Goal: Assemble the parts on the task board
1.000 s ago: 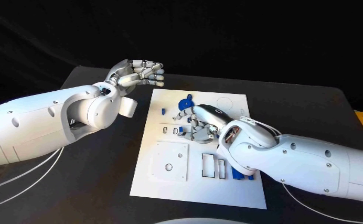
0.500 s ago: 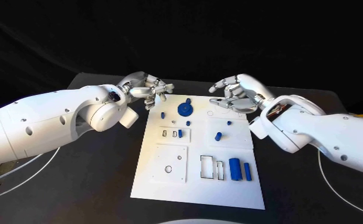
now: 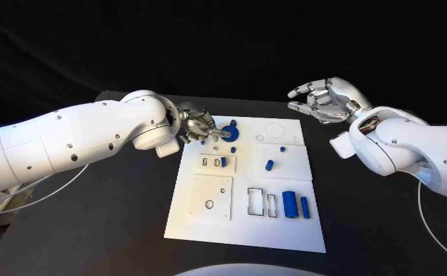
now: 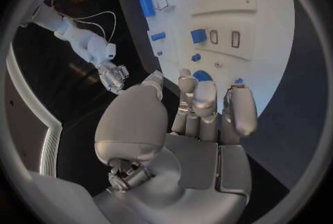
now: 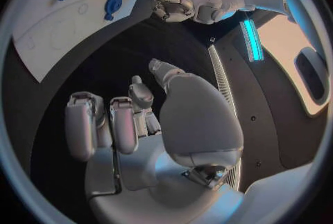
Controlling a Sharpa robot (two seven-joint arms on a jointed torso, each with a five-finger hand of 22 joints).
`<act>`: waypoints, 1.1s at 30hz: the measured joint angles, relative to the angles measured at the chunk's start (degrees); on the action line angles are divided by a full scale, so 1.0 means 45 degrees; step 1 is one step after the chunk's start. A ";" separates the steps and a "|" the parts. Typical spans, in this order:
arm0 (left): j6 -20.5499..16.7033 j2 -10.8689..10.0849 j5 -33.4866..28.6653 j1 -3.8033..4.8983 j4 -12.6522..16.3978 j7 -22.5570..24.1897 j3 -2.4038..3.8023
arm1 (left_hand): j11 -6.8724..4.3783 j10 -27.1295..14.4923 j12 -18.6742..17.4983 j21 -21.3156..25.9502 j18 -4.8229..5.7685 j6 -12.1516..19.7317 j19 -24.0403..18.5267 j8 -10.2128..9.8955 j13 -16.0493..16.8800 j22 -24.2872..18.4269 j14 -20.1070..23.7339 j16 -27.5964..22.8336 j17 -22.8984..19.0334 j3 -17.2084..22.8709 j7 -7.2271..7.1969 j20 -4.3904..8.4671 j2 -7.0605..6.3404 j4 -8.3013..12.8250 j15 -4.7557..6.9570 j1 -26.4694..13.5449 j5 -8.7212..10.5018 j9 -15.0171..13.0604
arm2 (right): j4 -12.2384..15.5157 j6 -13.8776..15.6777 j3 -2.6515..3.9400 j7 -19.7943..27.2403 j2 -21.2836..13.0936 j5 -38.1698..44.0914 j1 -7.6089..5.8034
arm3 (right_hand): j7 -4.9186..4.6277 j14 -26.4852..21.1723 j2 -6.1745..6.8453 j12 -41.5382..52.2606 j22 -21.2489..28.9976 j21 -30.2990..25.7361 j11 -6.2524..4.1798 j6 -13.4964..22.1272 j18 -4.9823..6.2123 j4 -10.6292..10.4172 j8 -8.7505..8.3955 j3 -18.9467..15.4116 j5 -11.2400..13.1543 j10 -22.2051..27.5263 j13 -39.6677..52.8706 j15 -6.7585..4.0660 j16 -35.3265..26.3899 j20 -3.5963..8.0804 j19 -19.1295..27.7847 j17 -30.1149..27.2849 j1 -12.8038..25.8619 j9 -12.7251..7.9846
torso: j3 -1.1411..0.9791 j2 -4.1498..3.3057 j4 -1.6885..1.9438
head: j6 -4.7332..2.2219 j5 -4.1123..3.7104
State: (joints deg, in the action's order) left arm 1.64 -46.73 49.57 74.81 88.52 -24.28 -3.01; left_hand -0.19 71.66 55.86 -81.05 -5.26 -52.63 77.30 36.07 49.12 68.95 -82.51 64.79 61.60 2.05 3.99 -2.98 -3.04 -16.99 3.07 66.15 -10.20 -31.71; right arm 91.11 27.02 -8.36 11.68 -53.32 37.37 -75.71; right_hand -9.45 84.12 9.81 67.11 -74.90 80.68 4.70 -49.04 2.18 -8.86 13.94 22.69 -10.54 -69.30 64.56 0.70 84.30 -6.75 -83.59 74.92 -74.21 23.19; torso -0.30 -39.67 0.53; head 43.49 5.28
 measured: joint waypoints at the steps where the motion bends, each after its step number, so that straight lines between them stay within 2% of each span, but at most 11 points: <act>1: 0.0056 0.0113 0.0121 0.0038 -0.0046 -0.0219 -0.0033 | 0.0000 0.0000 0.0015 0.0000 0.0000 0.0000 0.0000 0.0051 0.0005 0.0013 0.0000 0.0000 0.0009 -0.0025 0.0000 0.0000 0.0036 0.0025 0.0000 -0.0056 0.0000 -0.0056 | -0.0024 -0.0007 0.0000 0.0000 -0.0003 -0.0036 -0.0002 | 0.0019 0.0000 0.0000 -0.0024 0.0000 -0.0030 0.0000 0.0019 0.0000 0.0000 0.0000 0.0000 0.0000 0.0000 -0.0015 0.0000 0.0000 0.0000 0.0000 0.0000 0.0000 0.0000 | -0.0016 0.0012 0.0007 | 0.0012 0.0011; 7: 0.0350 0.0753 0.0773 0.0267 -0.0428 -0.1365 -0.0183 | 0.0012 -0.0084 0.0048 -0.0050 0.0000 0.0093 0.0000 0.0077 0.0008 0.0040 0.0000 0.0000 0.0009 -0.0121 0.0000 -0.0001 0.0114 0.0016 -0.0001 -0.0140 0.0000 -0.0206 | -0.0170 -0.0035 -0.0001 -0.0034 -0.0010 -0.0134 -0.0009 | -0.0037 0.0000 0.0000 -0.0024 0.0001 -0.0030 0.0000 0.0074 -0.0001 0.0000 0.0051 0.0000 -0.0123 0.0000 -0.0069 0.0000 0.0000 0.0000 0.0000 -0.0001 0.0000 -0.0001 | -0.0063 0.0042 0.0022 | 0.0068 0.0042; 12: 0.0649 0.1207 0.1076 0.0360 -0.0687 -0.1892 -0.0301 | 0.0064 -0.0208 0.0034 -0.0050 -0.0001 0.0330 -0.0001 0.0077 -0.0117 0.0039 0.0000 -0.0059 0.0019 -0.0190 0.0046 -0.0001 0.0181 0.0017 -0.0001 -0.0207 0.0000 -0.0260 | -0.0268 -0.0046 -0.0001 -0.0072 0.0011 -0.0130 -0.0014 | 0.0008 0.0000 0.0000 -0.0110 -0.0010 -0.0092 -0.0050 0.0120 0.0000 -0.0034 0.0051 -0.0035 -0.0171 0.0051 -0.0119 0.0001 -0.0069 -0.0001 0.0000 -0.0001 0.0000 -0.0002 | -0.0071 0.0042 0.0028 | 0.0120 0.0071; 14: 0.0860 0.1394 0.1165 0.0393 -0.0788 -0.2076 -0.0367 | 0.0076 -0.0260 -0.0055 -0.0050 -0.0001 0.0366 -0.0001 0.0077 -0.0181 0.0031 0.0000 -0.0060 0.0019 -0.0189 0.0043 0.0000 0.0248 0.0017 -0.0001 -0.0274 0.0000 -0.0261 | -0.0308 -0.0051 -0.0001 -0.0093 0.0032 -0.0120 -0.0014 | -0.0036 0.0000 0.0000 -0.0194 -0.0010 -0.0129 -0.0020 0.0164 -0.0001 -0.0035 0.0051 -0.0035 -0.0171 0.0130 -0.0187 0.0001 -0.0070 0.0047 0.0049 -0.0001 0.0000 -0.0002 | -0.0072 0.0038 0.0028 | 0.0138 0.0090; 21: 0.1568 0.1825 0.1347 0.0429 -0.1158 -0.2501 -0.0540 | 0.0111 -0.0476 -0.0287 -0.0049 0.0000 0.0481 -0.0001 0.0011 -0.0461 0.0006 0.0001 -0.0060 0.0017 -0.0259 0.0159 -0.0001 0.0248 0.0016 -0.0001 -0.0273 0.0000 -0.0271 | -0.0401 -0.0068 -0.0002 -0.0151 0.0100 -0.0098 -0.0014 | -0.0057 0.0000 0.0000 -0.0593 -0.0009 -0.0424 0.0006 0.0276 -0.0002 -0.0069 0.0051 0.0000 -0.0247 0.0516 -0.0605 0.0001 -0.0170 0.0065 0.0164 -0.0002 0.0001 -0.0003 | -0.0066 0.0013 0.0022 | 0.0215 0.0127; 28: 0.2069 0.2158 0.1374 0.0436 -0.1408 -0.2682 -0.0695 | 0.0159 -0.0524 -0.0350 -0.0049 -0.0001 0.0524 -0.0001 -0.0061 -0.0544 0.0015 0.0001 -0.0060 0.0023 -0.0259 0.0115 -0.0001 0.0248 0.0017 -0.0002 -0.0273 -0.0053 -0.0270 | -0.0474 -0.0070 -0.0003 -0.0189 0.0160 -0.0089 -0.0014 | -0.0049 0.0000 0.0000 -0.0860 -0.0008 -0.0535 0.0022 0.0359 -0.0001 -0.0069 0.0099 0.0001 -0.0296 0.0756 -0.0921 0.0002 -0.0246 0.0064 0.0254 -0.0002 0.0001 -0.0004 | -0.0049 -0.0007 0.0011 | 0.0232 0.0139; 33: 0.2299 0.2317 0.1366 0.0431 -0.1519 -0.2728 -0.0756 | 0.0158 -0.0621 -0.0482 -0.0049 -0.0001 0.0559 -0.0028 -0.0109 -0.0676 0.0018 0.0001 -0.0060 0.0023 -0.0259 0.0150 -0.0026 0.0248 0.0017 -0.0002 -0.0273 -0.0053 -0.0269 | -0.0504 -0.0071 -0.0004 -0.0211 0.0184 -0.0085 -0.0011 | -0.0079 0.0000 0.0000 -0.0973 -0.0007 -0.0612 0.0027 0.0412 -0.0002 -0.0107 0.0099 0.0035 -0.0296 0.0848 -0.1052 0.0002 -0.0246 0.0064 0.0254 -0.0002 0.0001 -0.0005 | -0.0042 -0.0013 0.0005 | 0.0298 0.0131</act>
State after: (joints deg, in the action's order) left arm 11.99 -36.30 55.72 76.75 81.69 -36.55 -6.41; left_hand 0.52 68.86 53.69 -81.27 -5.26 -50.12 77.17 35.58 46.08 69.03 -82.50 64.52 61.70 0.88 4.66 -3.10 -1.92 -16.91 3.06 64.92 -10.44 -32.92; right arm 88.84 26.70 -8.38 10.73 -52.49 36.99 -75.76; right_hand -9.81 84.12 9.81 62.73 -74.94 77.93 4.82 -47.18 2.17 -9.34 14.38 22.84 -11.87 -65.49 59.82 0.71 83.19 -6.47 -82.45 74.91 -74.21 23.17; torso -0.49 -39.73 0.55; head 44.83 5.87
